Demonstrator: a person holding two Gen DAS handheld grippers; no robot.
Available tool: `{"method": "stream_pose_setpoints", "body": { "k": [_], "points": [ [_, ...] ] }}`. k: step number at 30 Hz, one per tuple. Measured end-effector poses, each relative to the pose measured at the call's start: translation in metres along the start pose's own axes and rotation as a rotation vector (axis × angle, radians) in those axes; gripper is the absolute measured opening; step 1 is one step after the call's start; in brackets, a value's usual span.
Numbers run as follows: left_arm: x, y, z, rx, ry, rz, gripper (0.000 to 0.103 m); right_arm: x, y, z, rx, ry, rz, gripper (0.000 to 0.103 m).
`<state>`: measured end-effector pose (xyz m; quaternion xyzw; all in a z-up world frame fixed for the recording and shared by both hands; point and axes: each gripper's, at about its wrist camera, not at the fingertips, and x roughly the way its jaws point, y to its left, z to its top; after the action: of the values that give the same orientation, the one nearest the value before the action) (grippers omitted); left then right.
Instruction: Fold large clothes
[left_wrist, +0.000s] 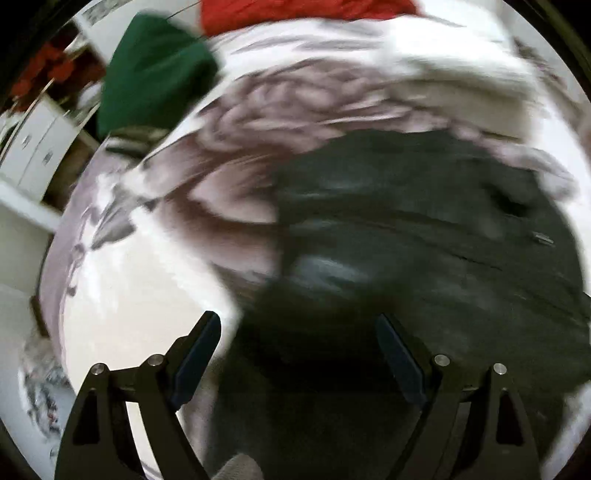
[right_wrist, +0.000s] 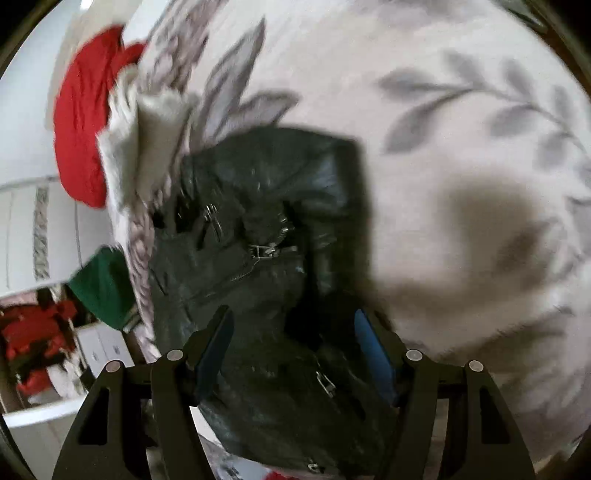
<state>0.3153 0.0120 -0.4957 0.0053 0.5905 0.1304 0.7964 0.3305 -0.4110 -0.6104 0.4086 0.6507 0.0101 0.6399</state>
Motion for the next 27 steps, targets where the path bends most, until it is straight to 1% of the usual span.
{"method": "stream_pose_setpoints", "body": {
  "k": [1, 2, 3, 4, 5, 6, 7, 8, 10, 11, 13, 14, 16, 18, 20, 21, 23, 25, 27],
  "points": [
    [0.016, 0.006, 0.005, -0.003, 0.013, -0.001, 0.088, 0.009, 0.005, 0.0, -0.017, 0.005, -0.02, 0.063],
    [0.027, 0.009, 0.009, -0.002, 0.025, -0.003, 0.094, 0.014, 0.013, 0.001, -0.043, -0.003, -0.07, 0.052],
    [0.04, 0.011, 0.012, -0.005, 0.046, 0.0, 0.097, 0.016, 0.022, 0.0, -0.074, -0.013, -0.108, 0.024],
    [0.049, 0.013, 0.013, -0.011, 0.054, 0.004, 0.103, 0.014, 0.03, -0.001, -0.102, -0.036, -0.109, 0.012],
    [0.052, 0.014, 0.014, -0.018, 0.052, -0.012, 0.103, 0.01, 0.034, 0.0, -0.12, -0.055, -0.099, 0.011],
    [0.056, 0.017, 0.013, -0.026, 0.05, -0.029, 0.103, 0.005, 0.038, -0.001, -0.147, -0.083, -0.116, 0.008],
    [0.06, 0.017, 0.012, -0.032, 0.049, -0.043, 0.103, 0.005, 0.04, 0.0, -0.175, -0.103, -0.164, 0.008],
    [0.061, 0.018, 0.01, -0.036, 0.045, -0.049, 0.103, 0.012, 0.037, 0.003, -0.176, -0.092, -0.206, 0.008],
    [0.061, 0.018, 0.008, -0.038, 0.034, -0.055, 0.103, 0.033, 0.027, 0.008, -0.158, -0.029, -0.251, 0.008],
    [0.062, 0.019, 0.01, -0.041, 0.036, -0.058, 0.103, 0.042, 0.025, 0.01, -0.175, 0.004, -0.27, 0.008],
    [0.054, 0.023, 0.012, -0.055, 0.054, -0.063, 0.103, 0.042, 0.03, 0.012, -0.196, 0.026, -0.287, 0.009],
    [0.046, 0.024, 0.013, -0.053, 0.051, -0.057, 0.103, 0.038, 0.032, 0.015, -0.182, 0.036, -0.273, 0.009],
    [0.028, 0.024, 0.012, -0.025, 0.015, -0.022, 0.103, 0.021, 0.03, 0.019, -0.133, 0.047, -0.234, 0.026],
    [0.013, 0.02, 0.008, 0.009, -0.016, 0.017, 0.103, -0.002, 0.024, 0.02, -0.087, 0.003, -0.163, 0.033],
    [0.008, 0.014, 0.002, 0.041, -0.033, 0.038, 0.103, -0.01, 0.017, 0.02, -0.058, 0.004, -0.12, 0.033],
    [0.011, 0.008, -0.001, 0.064, -0.028, 0.064, 0.103, -0.009, 0.013, 0.02, -0.048, 0.02, -0.101, 0.033],
    [0.022, -0.002, -0.008, 0.091, -0.008, 0.103, 0.103, -0.001, 0.005, 0.017, -0.009, 0.053, -0.09, 0.033],
    [0.029, -0.006, -0.008, 0.095, -0.01, 0.121, 0.103, 0.01, 0.001, 0.016, 0.025, 0.09, -0.067, 0.033],
    [0.03, -0.006, -0.006, 0.096, -0.018, 0.128, 0.103, 0.019, 0.003, 0.014, 0.023, 0.092, -0.087, 0.033]
  ]
}}
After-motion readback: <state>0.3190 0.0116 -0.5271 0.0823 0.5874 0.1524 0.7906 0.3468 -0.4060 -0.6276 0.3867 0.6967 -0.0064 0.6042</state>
